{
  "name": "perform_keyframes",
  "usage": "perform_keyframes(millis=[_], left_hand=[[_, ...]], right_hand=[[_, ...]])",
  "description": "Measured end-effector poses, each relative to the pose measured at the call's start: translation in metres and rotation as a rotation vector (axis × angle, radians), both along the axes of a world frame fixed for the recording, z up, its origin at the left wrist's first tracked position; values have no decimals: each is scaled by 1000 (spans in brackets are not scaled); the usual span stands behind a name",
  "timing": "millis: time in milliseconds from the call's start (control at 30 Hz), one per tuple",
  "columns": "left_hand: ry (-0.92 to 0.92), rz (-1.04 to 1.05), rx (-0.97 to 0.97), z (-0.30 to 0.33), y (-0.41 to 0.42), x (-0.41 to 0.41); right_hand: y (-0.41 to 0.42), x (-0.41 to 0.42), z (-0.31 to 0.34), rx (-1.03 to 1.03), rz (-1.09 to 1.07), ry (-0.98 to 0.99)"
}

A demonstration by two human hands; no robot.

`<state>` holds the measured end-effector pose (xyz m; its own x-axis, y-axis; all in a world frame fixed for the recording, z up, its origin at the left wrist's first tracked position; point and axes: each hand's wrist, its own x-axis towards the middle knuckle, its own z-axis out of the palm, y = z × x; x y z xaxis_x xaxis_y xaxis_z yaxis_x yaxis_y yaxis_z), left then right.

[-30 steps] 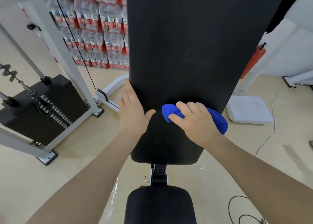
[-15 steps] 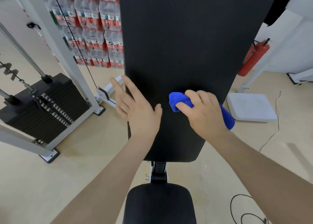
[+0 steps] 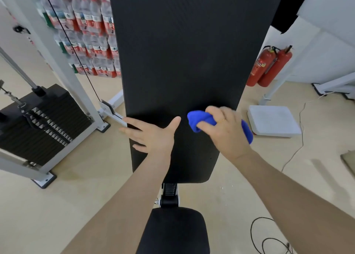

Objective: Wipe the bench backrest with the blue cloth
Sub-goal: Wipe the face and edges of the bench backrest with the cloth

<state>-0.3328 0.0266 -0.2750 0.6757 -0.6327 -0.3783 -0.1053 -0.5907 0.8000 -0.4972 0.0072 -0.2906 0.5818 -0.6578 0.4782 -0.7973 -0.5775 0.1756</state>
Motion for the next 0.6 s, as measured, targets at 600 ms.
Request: perform_keyframes(millis=[600], left_hand=[[29, 25, -76, -12, 1, -3]], right_hand=[[-19, -10, 34, -41, -201, -216]])
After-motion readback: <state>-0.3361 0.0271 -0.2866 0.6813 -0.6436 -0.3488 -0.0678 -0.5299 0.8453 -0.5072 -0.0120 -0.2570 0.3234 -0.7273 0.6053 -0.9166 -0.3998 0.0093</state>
